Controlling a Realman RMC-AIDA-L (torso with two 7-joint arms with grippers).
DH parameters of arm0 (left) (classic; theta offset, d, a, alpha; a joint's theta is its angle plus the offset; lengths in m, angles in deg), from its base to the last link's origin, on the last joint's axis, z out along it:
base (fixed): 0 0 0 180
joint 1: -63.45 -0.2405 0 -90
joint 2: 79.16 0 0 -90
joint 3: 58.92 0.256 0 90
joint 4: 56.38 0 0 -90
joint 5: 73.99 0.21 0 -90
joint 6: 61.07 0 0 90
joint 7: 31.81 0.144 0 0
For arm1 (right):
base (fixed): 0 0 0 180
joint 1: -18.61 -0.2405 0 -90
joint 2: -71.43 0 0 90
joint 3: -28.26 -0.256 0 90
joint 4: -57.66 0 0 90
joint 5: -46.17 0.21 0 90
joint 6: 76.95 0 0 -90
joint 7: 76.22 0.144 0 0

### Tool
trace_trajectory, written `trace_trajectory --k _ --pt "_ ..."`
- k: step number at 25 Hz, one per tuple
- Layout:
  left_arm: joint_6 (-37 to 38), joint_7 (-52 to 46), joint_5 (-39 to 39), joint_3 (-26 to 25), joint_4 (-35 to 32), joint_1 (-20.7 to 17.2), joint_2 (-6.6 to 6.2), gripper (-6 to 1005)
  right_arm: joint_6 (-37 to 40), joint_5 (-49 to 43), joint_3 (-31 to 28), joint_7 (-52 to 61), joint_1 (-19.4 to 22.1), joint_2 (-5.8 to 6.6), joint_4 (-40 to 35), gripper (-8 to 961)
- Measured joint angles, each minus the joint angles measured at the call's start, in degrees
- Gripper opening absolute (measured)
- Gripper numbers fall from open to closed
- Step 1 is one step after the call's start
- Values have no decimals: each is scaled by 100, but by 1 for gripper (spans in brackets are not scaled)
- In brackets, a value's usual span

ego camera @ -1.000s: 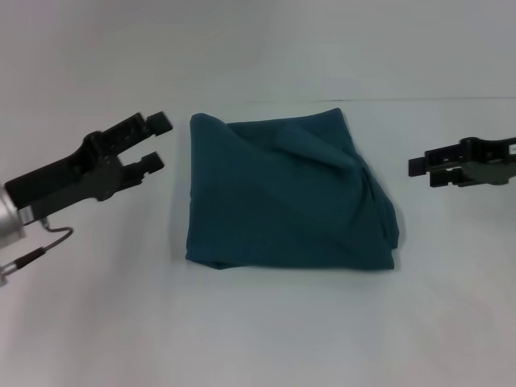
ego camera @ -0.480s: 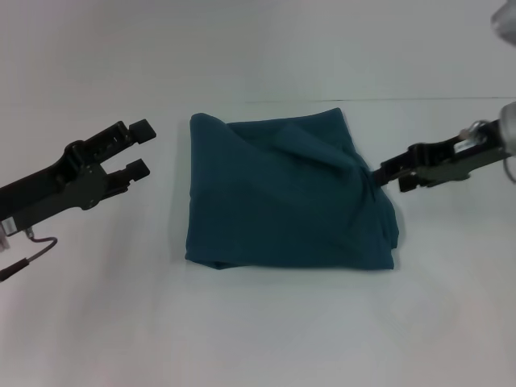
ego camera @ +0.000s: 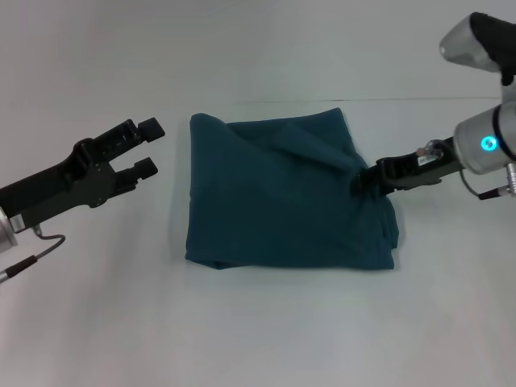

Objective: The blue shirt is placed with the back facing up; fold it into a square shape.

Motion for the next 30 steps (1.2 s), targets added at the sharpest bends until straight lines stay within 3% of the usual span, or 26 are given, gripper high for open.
trace_trajectory --k 9,18,30 --pt "-45 2 -7 -31 22 -2 0 934 -465 -7 339 93 -25 -38 10 622" --pt "-127 13 -44 -37 37 -4 7 934 -785 5 390 19 -50 -239 21 622" --pt "-127 21 -63 -39 40 4 8 934 -928 40 485 12 -69 -320 32 615"
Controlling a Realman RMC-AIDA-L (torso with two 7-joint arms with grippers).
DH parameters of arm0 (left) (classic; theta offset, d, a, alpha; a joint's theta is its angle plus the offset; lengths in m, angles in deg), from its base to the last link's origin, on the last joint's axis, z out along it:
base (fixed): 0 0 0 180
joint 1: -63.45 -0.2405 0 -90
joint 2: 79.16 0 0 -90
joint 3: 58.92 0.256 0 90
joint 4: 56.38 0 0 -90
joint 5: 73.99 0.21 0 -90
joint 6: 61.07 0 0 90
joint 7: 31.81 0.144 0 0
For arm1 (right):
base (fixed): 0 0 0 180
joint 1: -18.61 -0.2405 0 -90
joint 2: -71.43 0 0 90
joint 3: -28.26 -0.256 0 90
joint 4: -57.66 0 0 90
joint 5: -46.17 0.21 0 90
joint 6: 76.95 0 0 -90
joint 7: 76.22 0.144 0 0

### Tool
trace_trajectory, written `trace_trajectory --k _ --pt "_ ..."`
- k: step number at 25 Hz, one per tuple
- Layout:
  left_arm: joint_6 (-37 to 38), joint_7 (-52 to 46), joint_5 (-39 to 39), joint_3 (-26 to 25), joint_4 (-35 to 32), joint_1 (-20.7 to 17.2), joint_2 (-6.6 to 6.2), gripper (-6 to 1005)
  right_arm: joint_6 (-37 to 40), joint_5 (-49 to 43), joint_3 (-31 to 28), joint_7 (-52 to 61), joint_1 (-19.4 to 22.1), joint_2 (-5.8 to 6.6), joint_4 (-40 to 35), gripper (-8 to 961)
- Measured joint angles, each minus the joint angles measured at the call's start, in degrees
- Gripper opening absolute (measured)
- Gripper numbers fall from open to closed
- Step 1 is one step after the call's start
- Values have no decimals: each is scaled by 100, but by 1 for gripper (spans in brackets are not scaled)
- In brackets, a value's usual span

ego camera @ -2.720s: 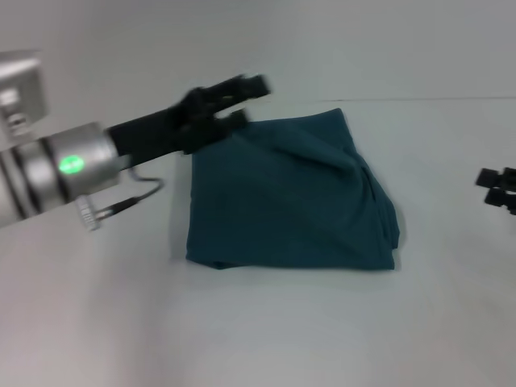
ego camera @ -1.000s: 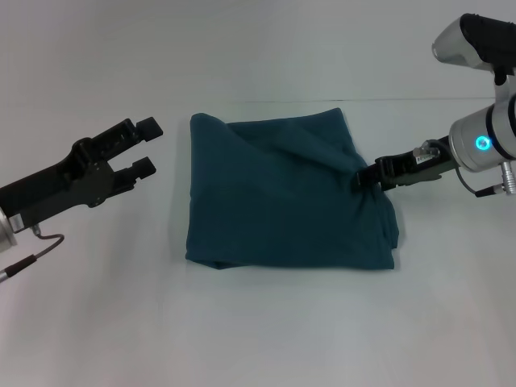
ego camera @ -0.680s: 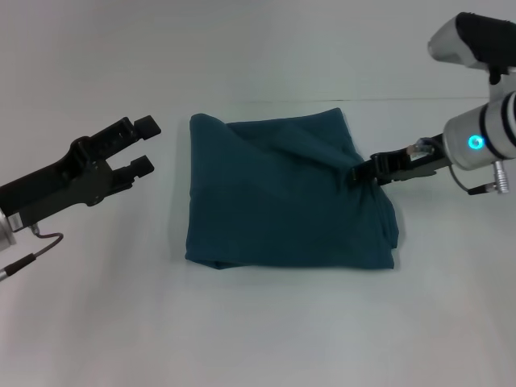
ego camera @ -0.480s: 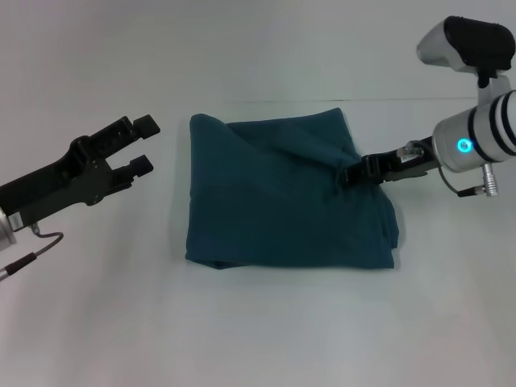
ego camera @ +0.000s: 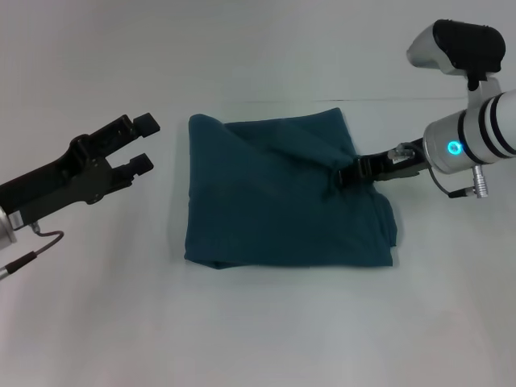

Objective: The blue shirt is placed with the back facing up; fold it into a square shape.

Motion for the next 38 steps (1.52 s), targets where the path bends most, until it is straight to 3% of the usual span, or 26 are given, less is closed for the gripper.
trace_trajectory --k 8,20,29,38 --pt "7 28 -2 0 -3 21 22 934 -73 77 4 -17 -1 -71 -111 394" --pt "3 24 -8 0 7 69 42 934 139 301 -47 -6 82 -7 -416 45" --pt "21 -4 -25 -7 5 72 44 934 544 359 -36 29 12 6 -1154 45" --pt "13 0 -89 -13 -1 41 44 934 539 219 -27 96 -45 55 -866 46"
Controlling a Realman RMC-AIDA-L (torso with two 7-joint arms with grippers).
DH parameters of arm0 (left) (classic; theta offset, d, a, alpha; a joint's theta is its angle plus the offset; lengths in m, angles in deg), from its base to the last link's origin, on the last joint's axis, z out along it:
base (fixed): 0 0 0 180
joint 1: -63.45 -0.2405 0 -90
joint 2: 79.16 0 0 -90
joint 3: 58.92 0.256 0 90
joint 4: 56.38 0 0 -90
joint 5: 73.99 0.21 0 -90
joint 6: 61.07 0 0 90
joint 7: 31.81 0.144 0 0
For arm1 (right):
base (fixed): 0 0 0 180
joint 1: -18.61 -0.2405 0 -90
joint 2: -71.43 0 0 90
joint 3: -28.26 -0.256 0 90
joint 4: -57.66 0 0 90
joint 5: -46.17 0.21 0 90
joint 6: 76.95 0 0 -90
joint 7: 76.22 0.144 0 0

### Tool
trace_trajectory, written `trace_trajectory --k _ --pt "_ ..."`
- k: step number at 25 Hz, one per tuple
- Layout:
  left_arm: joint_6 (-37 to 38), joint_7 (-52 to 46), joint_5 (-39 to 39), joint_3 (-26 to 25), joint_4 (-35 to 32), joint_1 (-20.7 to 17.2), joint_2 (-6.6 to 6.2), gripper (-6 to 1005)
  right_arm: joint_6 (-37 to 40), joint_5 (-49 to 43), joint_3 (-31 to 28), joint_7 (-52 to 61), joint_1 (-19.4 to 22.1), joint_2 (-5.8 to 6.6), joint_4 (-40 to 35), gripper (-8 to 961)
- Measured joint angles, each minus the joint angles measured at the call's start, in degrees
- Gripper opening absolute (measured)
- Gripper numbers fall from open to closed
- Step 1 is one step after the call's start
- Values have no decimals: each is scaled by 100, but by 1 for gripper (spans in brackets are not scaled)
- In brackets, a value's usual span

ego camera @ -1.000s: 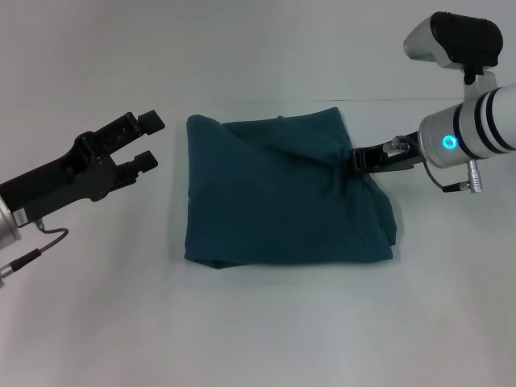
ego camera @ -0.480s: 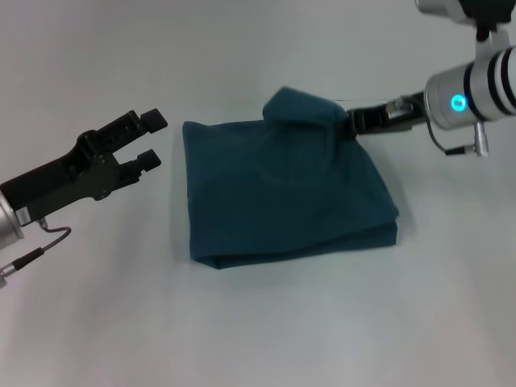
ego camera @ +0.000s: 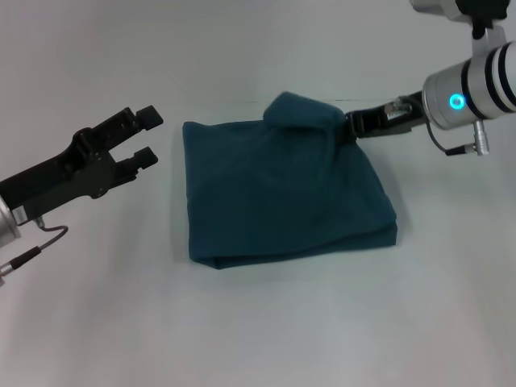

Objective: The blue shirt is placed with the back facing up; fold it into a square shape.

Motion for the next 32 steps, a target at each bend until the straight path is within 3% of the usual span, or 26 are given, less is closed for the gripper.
trace_trajectory --k 12,23,32 --pt "-21 11 0 -5 -1 26 1 933 -345 -23 52 -26 98 54 253 45" --pt "-20 17 3 -75 13 -5 0 933 -489 -52 78 -34 88 51 400 118" --pt "-13 28 3 -126 70 20 0 933 -960 -885 105 194 11 -32 483 178"
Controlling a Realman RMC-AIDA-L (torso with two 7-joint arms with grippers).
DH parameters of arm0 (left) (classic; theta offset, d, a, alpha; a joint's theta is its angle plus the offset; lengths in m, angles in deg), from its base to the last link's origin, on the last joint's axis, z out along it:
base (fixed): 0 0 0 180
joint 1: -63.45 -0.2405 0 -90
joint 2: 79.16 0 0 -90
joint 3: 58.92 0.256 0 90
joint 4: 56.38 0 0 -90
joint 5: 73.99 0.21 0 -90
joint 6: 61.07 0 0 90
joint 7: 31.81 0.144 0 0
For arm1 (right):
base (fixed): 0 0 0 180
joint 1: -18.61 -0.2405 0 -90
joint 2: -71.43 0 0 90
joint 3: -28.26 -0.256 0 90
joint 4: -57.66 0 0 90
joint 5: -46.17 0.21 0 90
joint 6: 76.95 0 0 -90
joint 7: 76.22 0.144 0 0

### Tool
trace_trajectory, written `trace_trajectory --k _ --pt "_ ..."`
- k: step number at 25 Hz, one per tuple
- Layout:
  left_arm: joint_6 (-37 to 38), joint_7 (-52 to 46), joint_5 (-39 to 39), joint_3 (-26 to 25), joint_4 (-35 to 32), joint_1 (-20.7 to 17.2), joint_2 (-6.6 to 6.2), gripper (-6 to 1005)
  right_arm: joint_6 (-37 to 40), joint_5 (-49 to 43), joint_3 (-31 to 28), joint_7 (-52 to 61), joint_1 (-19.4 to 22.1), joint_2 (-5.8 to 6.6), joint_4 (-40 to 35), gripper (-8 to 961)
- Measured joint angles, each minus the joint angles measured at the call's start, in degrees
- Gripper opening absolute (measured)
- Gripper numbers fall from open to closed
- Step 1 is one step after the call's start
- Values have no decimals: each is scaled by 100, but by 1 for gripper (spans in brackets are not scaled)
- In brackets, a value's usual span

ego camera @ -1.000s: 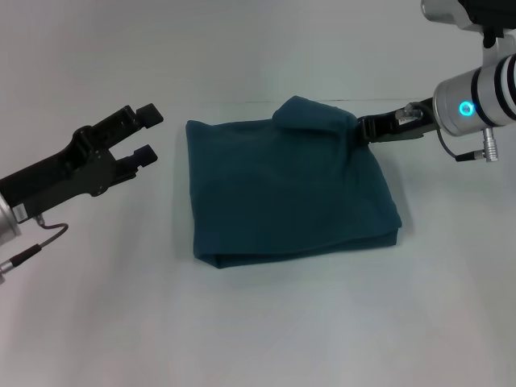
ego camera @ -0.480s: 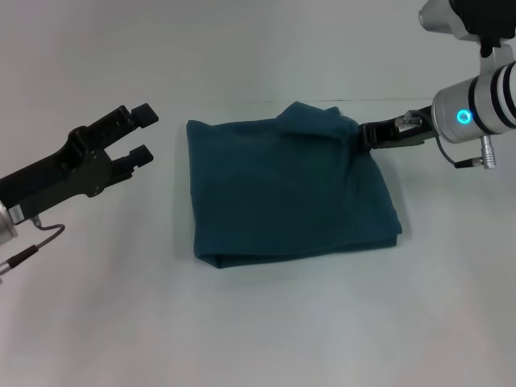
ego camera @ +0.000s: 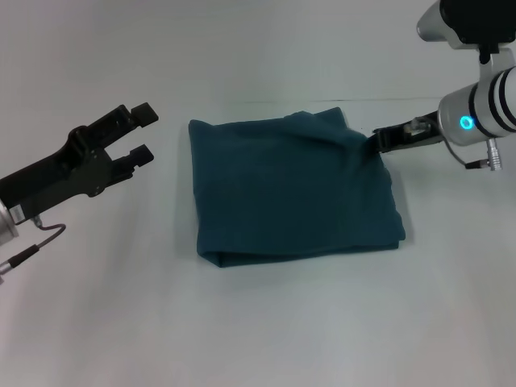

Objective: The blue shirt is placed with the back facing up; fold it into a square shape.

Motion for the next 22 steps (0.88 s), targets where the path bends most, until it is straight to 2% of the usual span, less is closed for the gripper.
trace_trajectory --k 4,7,9,12,17,19,22 --pt "16 -1 0 -8 1 -16 0 933 -296 -261 -5 209 -4 4 71 204" --pt "16 -3 0 -18 3 -29 0 933 -437 -272 -45 215 26 68 91 224" --pt "17 -4 0 -19 7 -27 0 933 -472 -262 -155 253 39 150 99 477" --pt "32 -5 0 -19 8 -19 0 933 -340 -174 -399 265 40 236 5 479" --pt "33 -10 0 -52 9 -31 0 933 -3 343 -544 -122 30 252 -99 480" --pt "34 -7 -1 -121 9 -37 -1 933 46 530 -522 -345 -9 212 -103 479" --pt "44 -5 -1 -183 9 -41 -12 933 -53 609 -503 -661 -101 85 -97 476"
